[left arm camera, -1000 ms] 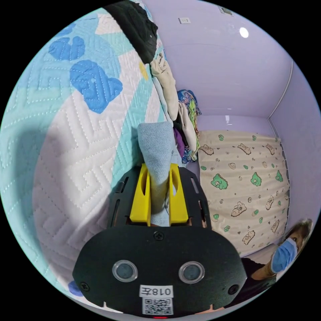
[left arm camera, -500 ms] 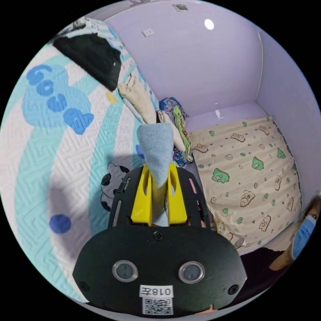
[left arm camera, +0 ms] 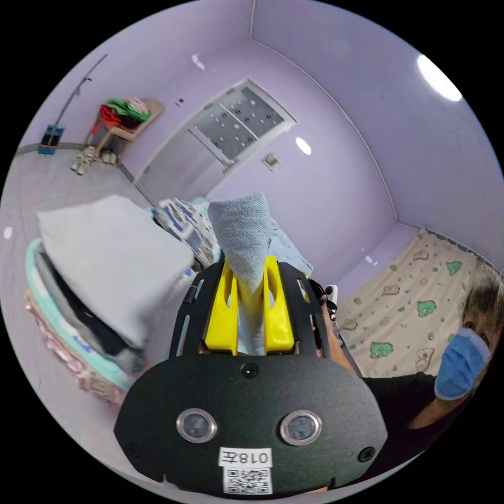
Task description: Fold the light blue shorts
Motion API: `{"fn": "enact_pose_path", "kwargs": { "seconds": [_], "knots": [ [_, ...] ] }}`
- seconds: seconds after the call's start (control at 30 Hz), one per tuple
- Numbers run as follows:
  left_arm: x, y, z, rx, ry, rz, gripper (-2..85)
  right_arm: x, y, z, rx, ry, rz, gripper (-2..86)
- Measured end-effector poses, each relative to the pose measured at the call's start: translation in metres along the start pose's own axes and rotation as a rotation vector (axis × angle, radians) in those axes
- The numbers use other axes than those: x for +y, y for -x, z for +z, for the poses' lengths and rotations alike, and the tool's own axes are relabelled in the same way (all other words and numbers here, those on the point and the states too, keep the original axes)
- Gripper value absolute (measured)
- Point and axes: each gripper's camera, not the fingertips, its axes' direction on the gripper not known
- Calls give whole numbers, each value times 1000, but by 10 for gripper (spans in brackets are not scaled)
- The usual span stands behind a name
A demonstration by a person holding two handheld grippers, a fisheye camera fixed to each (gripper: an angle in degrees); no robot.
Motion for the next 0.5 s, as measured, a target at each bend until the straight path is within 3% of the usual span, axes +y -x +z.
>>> {"fn": "enact_pose_path", "kwargs": {
  "seconds": [0.2, 0.37, 0.43, 0.5],
  "knots": [
    [-32, 123, -67, -127, -109, -155, 68, -69, -16, 194, 30, 151, -2, 69],
    [15, 268, -61, -165, -18, -491, 84, -28, -98, 307, 232, 371, 252, 77],
    [56, 318, -63, 55, -121, -596, 86, -15, -115, 303, 123, 248, 327, 80],
    [69, 325, -67, 130, -163, -584, 92, -11, -119, 303, 59, 218, 346, 84]
  ]
}}
